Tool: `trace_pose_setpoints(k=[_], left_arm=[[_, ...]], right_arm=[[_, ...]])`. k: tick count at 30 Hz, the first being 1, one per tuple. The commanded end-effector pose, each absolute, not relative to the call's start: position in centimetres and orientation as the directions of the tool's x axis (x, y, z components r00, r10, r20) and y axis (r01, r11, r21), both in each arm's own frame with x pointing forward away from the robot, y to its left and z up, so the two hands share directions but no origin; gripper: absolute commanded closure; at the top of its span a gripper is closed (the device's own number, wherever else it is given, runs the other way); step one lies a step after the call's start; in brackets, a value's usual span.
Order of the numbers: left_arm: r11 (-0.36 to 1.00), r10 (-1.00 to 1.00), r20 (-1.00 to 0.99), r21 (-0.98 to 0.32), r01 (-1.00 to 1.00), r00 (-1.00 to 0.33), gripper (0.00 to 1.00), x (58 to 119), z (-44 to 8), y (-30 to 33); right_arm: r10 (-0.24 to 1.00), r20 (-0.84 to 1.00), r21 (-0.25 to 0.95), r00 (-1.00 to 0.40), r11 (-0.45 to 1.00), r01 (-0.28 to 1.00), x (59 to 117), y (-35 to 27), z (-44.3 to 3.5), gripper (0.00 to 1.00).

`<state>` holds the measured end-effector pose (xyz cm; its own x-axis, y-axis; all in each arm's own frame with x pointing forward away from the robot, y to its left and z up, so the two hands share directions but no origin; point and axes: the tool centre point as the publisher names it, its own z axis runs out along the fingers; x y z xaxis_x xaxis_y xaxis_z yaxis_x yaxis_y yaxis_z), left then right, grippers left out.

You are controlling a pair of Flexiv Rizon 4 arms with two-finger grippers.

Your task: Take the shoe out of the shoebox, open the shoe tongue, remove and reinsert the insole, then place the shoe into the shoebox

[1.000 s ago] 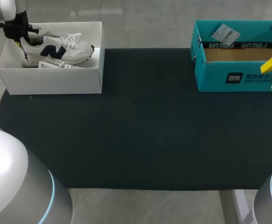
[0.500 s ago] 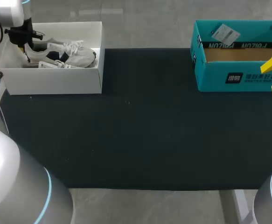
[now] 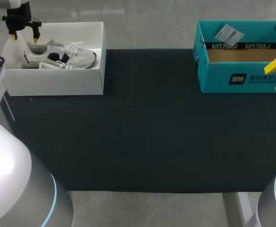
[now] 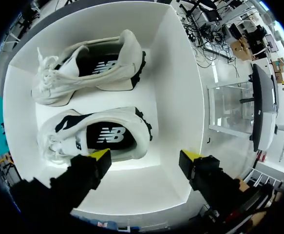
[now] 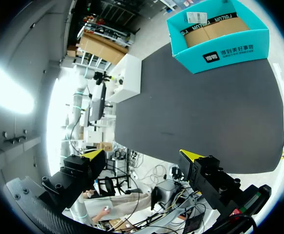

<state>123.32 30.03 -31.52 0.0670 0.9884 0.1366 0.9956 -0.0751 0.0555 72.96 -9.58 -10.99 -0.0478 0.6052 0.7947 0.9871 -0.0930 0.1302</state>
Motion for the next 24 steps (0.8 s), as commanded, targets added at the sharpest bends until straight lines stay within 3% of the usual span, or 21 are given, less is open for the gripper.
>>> trace_pose_setpoints(k=[1,10,24], left_arm=[[-0.067,0.991,0.119,0.088,0.994,0.056,0.0,121.2,-27.3,30.1],[-0.063,0.993,0.11,0.148,0.987,0.047,0.0,118.8,-25.8,29.8],[0.018,0.995,0.101,0.081,0.997,-0.026,0.0,117.3,-24.7,30.0]], right_arm=[[0.606,0.794,0.129,-0.046,-0.094,0.987,72.9,-9.6,-11.0,0.0],[0.606,0.794,0.129,-0.046,-0.094,0.987,72.9,-9.6,-11.0,0.0],[0.606,0.794,0.129,-0.046,-0.094,0.987,72.9,-9.6,-11.0,0.0]])
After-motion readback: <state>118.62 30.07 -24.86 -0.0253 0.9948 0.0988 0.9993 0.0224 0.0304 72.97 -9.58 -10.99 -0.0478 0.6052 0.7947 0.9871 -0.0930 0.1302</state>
